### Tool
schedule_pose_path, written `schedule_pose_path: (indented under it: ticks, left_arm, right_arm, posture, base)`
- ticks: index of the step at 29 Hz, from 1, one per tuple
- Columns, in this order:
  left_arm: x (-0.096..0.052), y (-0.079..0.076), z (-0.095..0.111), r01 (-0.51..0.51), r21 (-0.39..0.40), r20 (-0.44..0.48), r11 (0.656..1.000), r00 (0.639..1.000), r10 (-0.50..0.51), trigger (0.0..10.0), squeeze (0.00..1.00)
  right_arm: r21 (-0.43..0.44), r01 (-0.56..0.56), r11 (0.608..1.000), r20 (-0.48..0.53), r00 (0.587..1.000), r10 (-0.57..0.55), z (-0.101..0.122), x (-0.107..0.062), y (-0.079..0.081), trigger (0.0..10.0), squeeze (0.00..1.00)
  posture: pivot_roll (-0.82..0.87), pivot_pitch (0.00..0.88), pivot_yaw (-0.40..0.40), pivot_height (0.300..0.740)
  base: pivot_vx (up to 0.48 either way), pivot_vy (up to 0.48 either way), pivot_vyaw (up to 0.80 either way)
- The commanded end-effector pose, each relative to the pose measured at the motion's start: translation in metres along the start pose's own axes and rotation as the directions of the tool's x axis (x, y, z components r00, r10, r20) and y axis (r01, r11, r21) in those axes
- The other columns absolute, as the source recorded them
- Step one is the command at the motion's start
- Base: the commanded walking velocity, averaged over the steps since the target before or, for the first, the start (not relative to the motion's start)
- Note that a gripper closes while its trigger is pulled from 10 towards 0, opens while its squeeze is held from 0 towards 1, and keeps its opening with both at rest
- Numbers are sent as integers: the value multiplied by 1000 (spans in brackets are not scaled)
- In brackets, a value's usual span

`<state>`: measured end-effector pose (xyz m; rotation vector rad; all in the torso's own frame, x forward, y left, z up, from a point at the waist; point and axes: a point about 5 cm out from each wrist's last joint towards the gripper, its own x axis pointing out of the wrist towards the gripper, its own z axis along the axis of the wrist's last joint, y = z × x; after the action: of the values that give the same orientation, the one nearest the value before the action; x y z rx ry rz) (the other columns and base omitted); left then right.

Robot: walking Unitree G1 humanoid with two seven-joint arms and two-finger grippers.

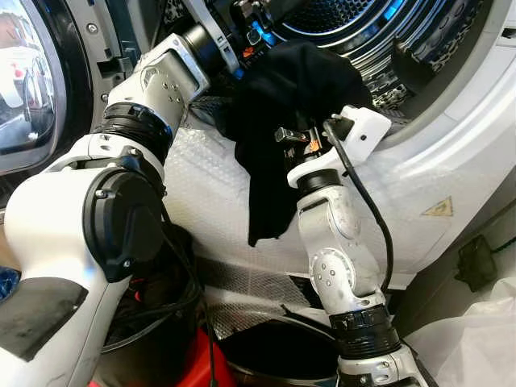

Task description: Clothes washing

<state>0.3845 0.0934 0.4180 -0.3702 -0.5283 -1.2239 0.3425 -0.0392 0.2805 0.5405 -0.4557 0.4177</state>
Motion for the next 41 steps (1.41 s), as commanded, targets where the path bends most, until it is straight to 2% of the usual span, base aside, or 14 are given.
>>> schedule_pose_path:
  ticks: [1,2,3,7,12,19,20,22,25,27,34,38,39,41]
  left_arm:
    - [6,-5,8,45,46,-17,998,999,-44,10000,63]
    - [6,-5,7,34,81,-45,996,999,-31,10000,247]
    - [6,-3,5,11,119,-84,993,996,-1,10000,1000]
    - [3,4,-1,-85,261,-219,962,965,144,10000,1000]
    - [2,0,16,-7,582,-272,813,940,203,10000,1000]
    - [-3,-19,57,-16,596,-83,803,993,82,10000,1000]
    - [-12,-30,74,-13,588,-9,808,1000,22,10000,0]
    - [-27,-47,90,26,557,56,830,996,-69,10000,0]
    - [-44,-62,89,82,552,-1,830,995,-98,10000,0]
    - [-73,-72,77,67,542,-109,837,994,-9,10000,0]
    - [-128,-95,33,-57,453,-263,890,945,194,10000,0]
    - [-155,-101,15,-258,459,-229,850,890,394,10000,0]
    - [-174,-105,2,-408,439,-173,800,836,521,10000,0]
    - [-190,-112,-13,-519,408,-142,751,776,614,10000,0]
  right_arm:
    - [182,-27,983,-17,999,31,-14,8,46,0,0]
    - [193,-26,981,-17,999,29,-15,10,48,0,0]
    - [203,-27,979,-14,999,30,-15,13,50,0,0]
    - [227,-37,973,-4,999,39,-14,24,60,0,0]
    - [279,-54,959,2,998,56,-15,32,76,0,0]
    - [307,-59,950,-3,998,63,-19,36,89,0,0]
    - [313,-58,948,-12,998,65,-22,38,92,0,0]
    - [319,-54,946,-23,998,65,-25,40,94,0,0]
    - [321,-45,946,-32,998,58,-29,42,95,0,0]
    - [324,-25,946,-38,999,39,-33,45,91,0,0]
    - [324,-10,946,-29,999,20,-32,50,82,0,0]
    - [321,-5,947,-19,1000,12,-30,53,78,0,0]
    - [318,-4,948,-12,1000,8,-30,54,77,0,0]
    - [319,-6,948,-1,1000,7,-28,55,75,0,0]
  posture:
    - [-9,13,25,740]
    - [-6,13,28,740]
    - [-5,11,27,740]
    - [12,14,28,740]
    - [31,16,28,740]
    - [84,15,20,740]
    - [110,17,16,740]
    - [129,18,15,740]
    - [140,18,17,740]
    - [168,20,21,740]
    - [205,30,19,740]
    - [211,35,16,740]
    - [214,36,14,740]
    - [231,44,9,740]
  base:
    - [0,0,0]
    - [0,0,0]
    - [0,0,0]
    - [0,0,0]
    - [0,0,0]
    - [0,0,0]
    - [0,0,0]
    - [0,0,0]
    - [0,0,0]
    - [0,0,0]
    - [0,0,0]
    - [0,0,0]
    - [0,0,0]
    - [0,0,0]
